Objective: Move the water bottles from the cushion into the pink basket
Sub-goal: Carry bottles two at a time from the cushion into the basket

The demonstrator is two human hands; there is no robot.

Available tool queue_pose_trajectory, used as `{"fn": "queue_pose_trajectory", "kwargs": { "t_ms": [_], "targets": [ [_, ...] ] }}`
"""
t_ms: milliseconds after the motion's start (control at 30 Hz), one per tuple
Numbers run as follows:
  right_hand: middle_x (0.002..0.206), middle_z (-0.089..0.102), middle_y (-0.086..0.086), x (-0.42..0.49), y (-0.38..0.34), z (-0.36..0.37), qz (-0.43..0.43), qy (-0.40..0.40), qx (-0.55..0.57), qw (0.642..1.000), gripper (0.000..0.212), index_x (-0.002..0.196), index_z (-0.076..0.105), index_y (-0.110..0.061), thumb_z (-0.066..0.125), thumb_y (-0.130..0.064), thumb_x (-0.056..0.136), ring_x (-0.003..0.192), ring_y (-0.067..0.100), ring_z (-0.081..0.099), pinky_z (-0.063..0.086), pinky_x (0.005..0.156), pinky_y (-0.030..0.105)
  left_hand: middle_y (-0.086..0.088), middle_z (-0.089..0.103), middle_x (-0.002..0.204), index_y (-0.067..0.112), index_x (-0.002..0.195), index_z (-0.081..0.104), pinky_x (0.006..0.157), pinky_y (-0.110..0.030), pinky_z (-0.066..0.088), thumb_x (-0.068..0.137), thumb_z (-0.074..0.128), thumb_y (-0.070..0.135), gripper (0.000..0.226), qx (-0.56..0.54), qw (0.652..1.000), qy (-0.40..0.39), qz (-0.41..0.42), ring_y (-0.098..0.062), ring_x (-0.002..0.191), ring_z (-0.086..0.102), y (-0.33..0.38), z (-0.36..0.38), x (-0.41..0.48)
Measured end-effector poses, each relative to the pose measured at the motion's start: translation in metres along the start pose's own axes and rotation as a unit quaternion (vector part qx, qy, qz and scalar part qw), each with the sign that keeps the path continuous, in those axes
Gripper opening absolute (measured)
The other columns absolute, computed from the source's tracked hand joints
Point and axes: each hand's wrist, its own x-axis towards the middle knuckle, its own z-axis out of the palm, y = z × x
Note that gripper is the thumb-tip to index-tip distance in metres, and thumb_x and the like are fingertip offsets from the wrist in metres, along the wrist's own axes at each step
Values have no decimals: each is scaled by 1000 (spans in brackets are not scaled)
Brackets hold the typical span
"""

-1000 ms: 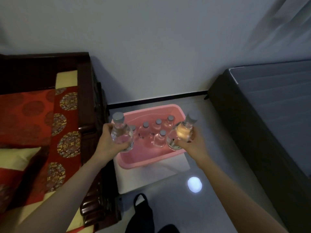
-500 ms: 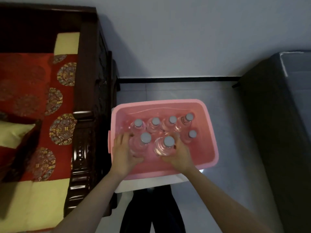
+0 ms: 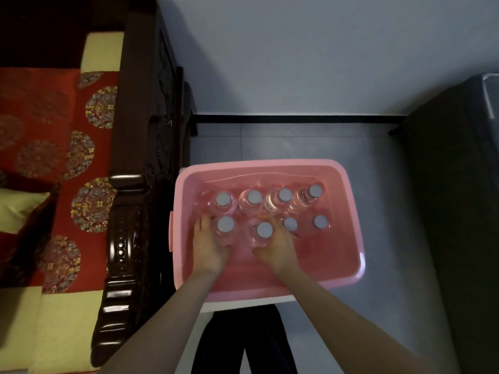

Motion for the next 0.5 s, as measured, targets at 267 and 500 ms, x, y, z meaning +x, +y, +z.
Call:
{"fn": "queue_pose_trajectory", "kwargs": {
  "t_ms": [267, 500],
  "targets": [
    [126, 58, 8, 17, 7, 16, -9, -33, -20, 999, 64, 121, 55, -16, 65, 11, 64, 108, 32, 60, 51, 84, 39, -18, 58, 106, 7, 103, 54, 79, -30, 39, 61, 73, -5, 48, 10, 999, -5, -35, -38, 98, 56, -11, 14, 9],
    [128, 59, 10, 26, 18, 22, -12, -100, -47, 994, 74, 132, 48, -20, 63, 11, 66, 115, 31, 57, 49, 92, 39, -20, 55, 111, 5, 106, 55, 86, -41, 47, 64, 62, -13, 47, 20, 998, -37, -38, -39, 99, 56, -16, 18, 18]
  ]
}}
